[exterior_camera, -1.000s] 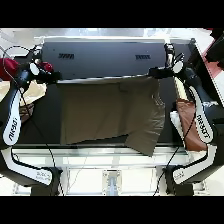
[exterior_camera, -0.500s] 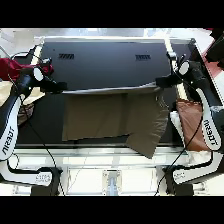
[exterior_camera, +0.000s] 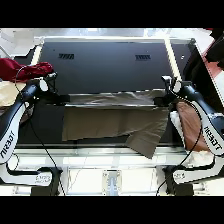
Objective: Fold the shirts.
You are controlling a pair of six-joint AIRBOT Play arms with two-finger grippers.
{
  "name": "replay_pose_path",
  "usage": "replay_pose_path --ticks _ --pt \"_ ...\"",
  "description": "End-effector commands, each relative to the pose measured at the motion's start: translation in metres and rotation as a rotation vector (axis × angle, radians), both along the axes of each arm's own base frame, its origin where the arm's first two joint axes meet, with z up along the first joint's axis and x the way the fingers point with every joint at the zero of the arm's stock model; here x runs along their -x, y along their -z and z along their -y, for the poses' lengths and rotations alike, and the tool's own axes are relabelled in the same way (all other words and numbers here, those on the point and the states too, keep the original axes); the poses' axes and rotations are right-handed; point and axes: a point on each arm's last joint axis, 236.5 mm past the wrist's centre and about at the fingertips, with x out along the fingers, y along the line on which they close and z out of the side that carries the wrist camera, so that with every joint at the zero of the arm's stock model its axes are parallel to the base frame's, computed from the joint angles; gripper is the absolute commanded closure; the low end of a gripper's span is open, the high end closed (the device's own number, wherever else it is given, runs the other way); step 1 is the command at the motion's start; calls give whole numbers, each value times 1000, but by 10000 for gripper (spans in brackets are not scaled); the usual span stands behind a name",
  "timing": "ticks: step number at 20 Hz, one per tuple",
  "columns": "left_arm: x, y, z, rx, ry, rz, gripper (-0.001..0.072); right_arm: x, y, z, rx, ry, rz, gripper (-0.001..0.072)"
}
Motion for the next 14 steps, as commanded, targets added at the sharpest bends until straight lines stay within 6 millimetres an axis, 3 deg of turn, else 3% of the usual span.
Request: replay_pose_path --ticks 1,2,3,4,5,7,9,10,11,12,13,14 --pt "9 5 0 -1 4 -35 656 11 8 0 -5 26 -35 688" --pt "15 5 0 -1 6 -58 528 18 8 0 -6 26 -66 612" --pt "20 6 0 -1 7 -81 318 30 9 1 1 21 -113 445" --pt "25 3 -3 1 0 -93 198 41 6 2 7 16 -153 336" --pt "24 -4 -5 2 -6 -80 200 48 -2 4 14 11 -168 331" --pt "21 -38 -7 2 -11 8 200 47 -43 6 25 0 -84 331" --pt "24 -81 -7 2 -11 119 200 49 -107 12 48 5 86 329" --pt "30 -97 -7 2 -11 159 199 57 -129 18 49 33 155 328" --pt "39 -104 -7 2 -11 184 200 75 -138 27 38 104 193 327" --pt "47 -107 -7 4 -16 204 199 97 -130 34 11 188 193 271" --pt "55 -106 -7 15 -45 212 200 119 -113 34 -41 278 174 169" --pt "62 -104 -6 28 -75 208 199 139 -90 28 -105 346 140 171"
